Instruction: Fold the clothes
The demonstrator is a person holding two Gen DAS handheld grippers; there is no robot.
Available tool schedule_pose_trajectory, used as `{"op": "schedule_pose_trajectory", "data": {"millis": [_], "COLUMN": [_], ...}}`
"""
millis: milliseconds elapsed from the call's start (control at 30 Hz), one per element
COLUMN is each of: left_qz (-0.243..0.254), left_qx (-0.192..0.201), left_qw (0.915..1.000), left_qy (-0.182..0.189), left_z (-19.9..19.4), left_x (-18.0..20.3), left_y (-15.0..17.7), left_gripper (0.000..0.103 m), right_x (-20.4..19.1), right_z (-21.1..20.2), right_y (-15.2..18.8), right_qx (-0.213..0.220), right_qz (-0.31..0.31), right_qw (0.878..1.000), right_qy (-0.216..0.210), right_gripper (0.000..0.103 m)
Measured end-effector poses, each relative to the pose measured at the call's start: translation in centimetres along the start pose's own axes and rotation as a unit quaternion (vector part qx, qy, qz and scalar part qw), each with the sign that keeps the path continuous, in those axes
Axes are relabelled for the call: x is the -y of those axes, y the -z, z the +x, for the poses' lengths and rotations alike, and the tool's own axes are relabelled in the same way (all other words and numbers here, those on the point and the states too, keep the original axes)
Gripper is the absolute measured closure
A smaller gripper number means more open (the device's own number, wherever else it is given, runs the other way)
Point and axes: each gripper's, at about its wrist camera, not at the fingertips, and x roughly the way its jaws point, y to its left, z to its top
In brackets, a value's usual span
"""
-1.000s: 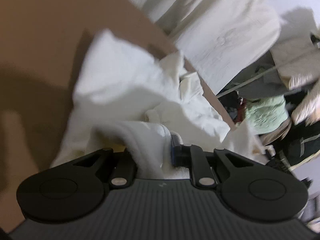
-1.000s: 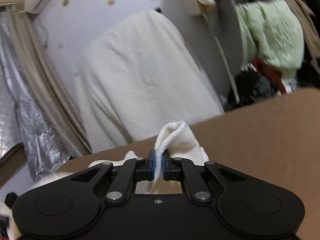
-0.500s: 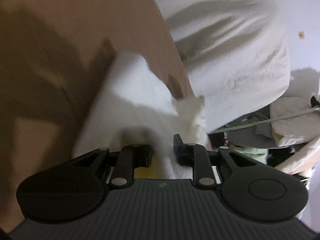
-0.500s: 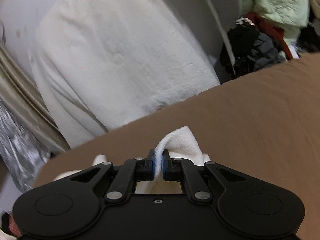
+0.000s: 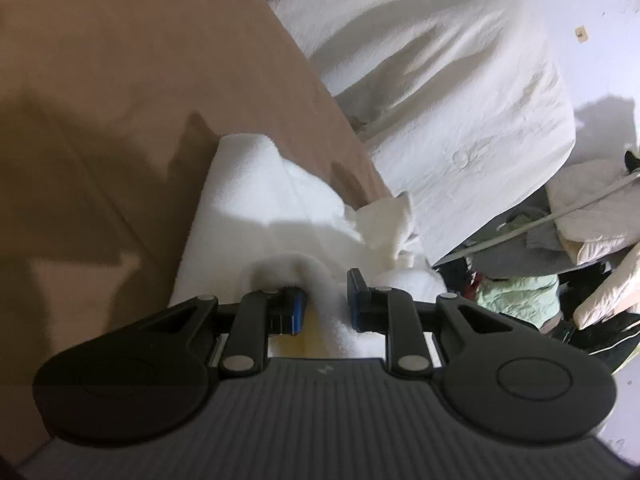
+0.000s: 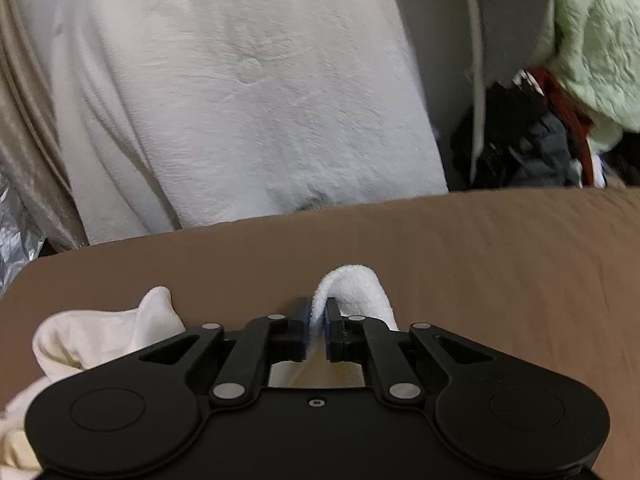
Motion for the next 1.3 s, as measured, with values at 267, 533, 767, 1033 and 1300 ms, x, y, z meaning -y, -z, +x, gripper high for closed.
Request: {"op": "schedule_pose_trajectory", "data": {"millis": [267,533,767,1033,1300], "left_qz": [-0.038,0.046,0.070,0.042,0.013], "left_qx": [0.055,0.057,0.018,0.002,-0.008], "left_qw": [0.9978,0.9939,0.9924,0.9950,0.9966], "left_qy": [-0.007,-0.083,-0.099,-0.090,-0.080], "left_z": [-5.8,-8.2,-4.6,-3.3,-2.2], "left_x": [-2.6,-1.0,-0.2,-1.5,-2.6], "left_y": [-1.2,1.5,3.0,2.7,2.4], "left_gripper": [0.070,0.058,0.054,0.052,0.052], "right_x": [-5.0,-18.9,-27.4,-26.8,-22.4], "right_z": [-4.7,-7.8,-11.2,-8.1,-1.1], "right_y": [-2.4,1.3,12.3,14.7,12.7], "right_qx": [-0.061,-0.121,-0.132,-0.120,-0.195], "right_qz": [-0.060,-0.282,-0.436,-0.335,-0.055], "right_qw": [0.996,0.949,0.865,0.890,0.915], "right_qy": [-0.032,-0.075,-0.212,-0.284,-0.348], "right_gripper": [0.045,0.043,0.043,0.045,0.052]}}
